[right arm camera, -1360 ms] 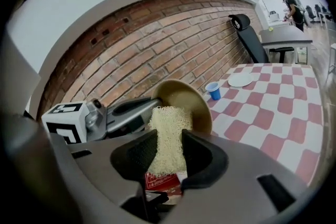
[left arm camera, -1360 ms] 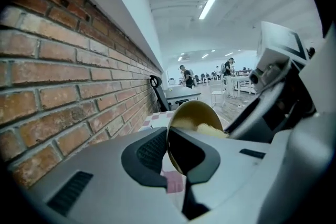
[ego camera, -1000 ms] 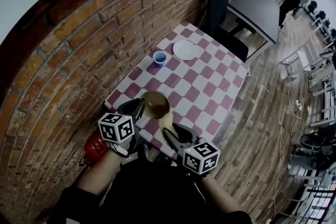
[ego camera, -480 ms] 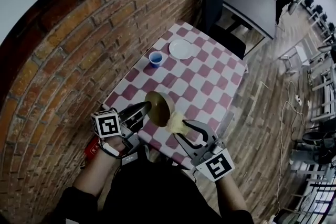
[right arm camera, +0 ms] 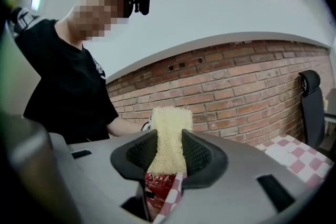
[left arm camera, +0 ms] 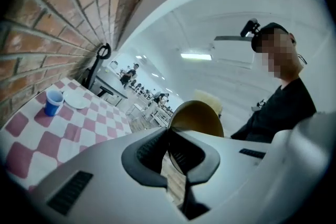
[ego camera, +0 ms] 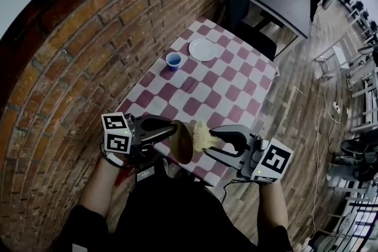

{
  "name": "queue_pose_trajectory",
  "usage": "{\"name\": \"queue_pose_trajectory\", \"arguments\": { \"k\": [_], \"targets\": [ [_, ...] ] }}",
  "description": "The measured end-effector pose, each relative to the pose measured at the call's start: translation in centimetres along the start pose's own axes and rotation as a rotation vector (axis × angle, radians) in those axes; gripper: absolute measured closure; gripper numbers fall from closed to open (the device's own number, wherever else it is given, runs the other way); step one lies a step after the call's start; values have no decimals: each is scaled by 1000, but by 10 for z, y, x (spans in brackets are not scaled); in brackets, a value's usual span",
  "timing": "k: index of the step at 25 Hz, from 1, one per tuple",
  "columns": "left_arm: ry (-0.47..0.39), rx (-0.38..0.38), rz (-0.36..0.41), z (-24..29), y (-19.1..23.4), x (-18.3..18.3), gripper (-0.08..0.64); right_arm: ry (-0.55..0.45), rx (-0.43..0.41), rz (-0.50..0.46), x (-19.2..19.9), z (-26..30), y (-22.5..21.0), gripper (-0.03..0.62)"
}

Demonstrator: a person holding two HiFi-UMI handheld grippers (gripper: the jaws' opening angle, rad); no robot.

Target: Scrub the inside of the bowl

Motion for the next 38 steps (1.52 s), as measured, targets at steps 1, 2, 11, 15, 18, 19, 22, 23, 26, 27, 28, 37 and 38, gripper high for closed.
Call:
{"name": "queue_pose_trajectory", "arguments": {
  "k": [1,2,11,15,18,19,22,23,26,27,28,37,38],
  "targets": [
    [35,29,42,1,-6,-1,532,11,-37,18,1,0,-2,438],
    [77,57,86,3,-12,-1,532,21,-80,44,2,1,-3,437],
    [484,234,387,26,-53,30,532,116,-499,426,41,18,-5,437],
    [446,213,333,22,-48,41,532,128,-481,415,46,16,1,437],
    [388,133,275,15,-31,39,532,154,-437,351,43,16,4,437],
    [372,99,260,13,-24,38,531,165,-418,329,42,16,4,437],
    [337,-11,227,10,-3,32,531,190,-329,266,42,16,-1,437],
    [325,-43,218,9,3,30,531,193,-293,249,42,16,-4,437],
    [287,-108,191,8,14,24,531,177,-188,215,43,14,-13,437],
    [274,-122,183,8,16,22,531,159,-155,212,42,14,-15,437],
    [258,-133,174,8,18,21,531,134,-123,215,42,14,-17,437],
    [-68,-347,-93,-9,44,0,532,-153,209,367,47,3,-36,437],
    [-109,-364,-127,-10,45,-2,532,-170,235,389,51,3,-37,437]
  ]
}}
Point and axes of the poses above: the fingertips, and each gripper's own axes: z forward along the fingers, y to its left, x out of its underside, the point moved 4 cm from there along -z, backward along the fingers, and after that the axes turned 6 degrees about -y, right-handed, at the moved point
